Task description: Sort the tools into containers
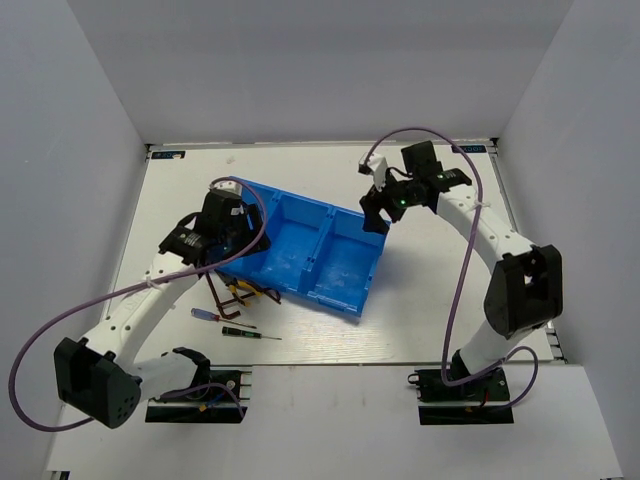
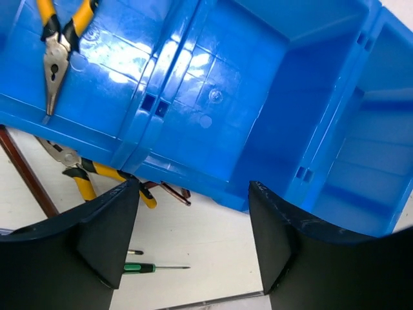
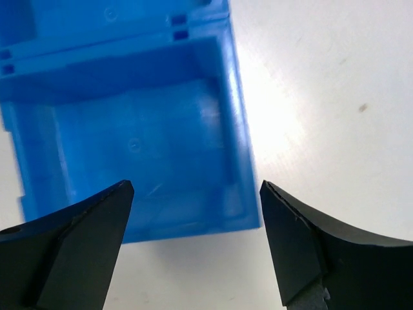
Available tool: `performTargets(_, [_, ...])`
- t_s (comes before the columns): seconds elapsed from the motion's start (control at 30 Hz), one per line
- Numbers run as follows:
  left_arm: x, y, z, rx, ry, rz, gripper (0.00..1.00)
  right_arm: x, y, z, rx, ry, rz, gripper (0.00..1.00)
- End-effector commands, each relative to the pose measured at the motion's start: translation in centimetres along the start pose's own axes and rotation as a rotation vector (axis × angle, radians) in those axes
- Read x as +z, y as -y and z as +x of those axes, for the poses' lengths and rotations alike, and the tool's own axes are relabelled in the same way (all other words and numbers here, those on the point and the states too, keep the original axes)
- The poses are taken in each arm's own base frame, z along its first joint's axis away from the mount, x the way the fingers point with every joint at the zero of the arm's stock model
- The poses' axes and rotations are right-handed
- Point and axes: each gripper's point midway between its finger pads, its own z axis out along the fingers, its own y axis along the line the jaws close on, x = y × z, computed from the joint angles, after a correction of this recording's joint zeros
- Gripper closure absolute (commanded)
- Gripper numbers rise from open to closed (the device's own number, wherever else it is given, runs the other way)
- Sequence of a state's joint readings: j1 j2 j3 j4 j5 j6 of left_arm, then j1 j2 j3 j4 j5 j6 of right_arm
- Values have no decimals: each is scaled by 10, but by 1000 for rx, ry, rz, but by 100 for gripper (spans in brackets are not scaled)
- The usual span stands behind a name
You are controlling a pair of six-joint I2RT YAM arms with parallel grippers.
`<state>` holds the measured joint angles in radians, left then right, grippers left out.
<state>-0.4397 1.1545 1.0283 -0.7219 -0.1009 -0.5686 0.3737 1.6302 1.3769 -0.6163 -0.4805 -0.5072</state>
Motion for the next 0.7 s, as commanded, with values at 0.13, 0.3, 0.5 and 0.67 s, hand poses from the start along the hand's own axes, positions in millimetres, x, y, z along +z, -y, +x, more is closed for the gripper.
performTargets(0.13, [-32, -5, -21, -1, 99, -12, 21, 43, 49, -19, -206, -31, -43, 14])
performTargets(0.3, [-45, -14, -21, -12, 119, -44, 20, 66, 56, -7, -187, -66, -121, 19])
performTargets(0.5, [-56, -25, -23, -22, 155, -71, 18, 77, 49, 19, -147, -115, -156, 58])
performTargets(0.67, [-49, -22, -20, -32, 145, -55, 18, 71, 74, 34, -42, -130, -8, 100])
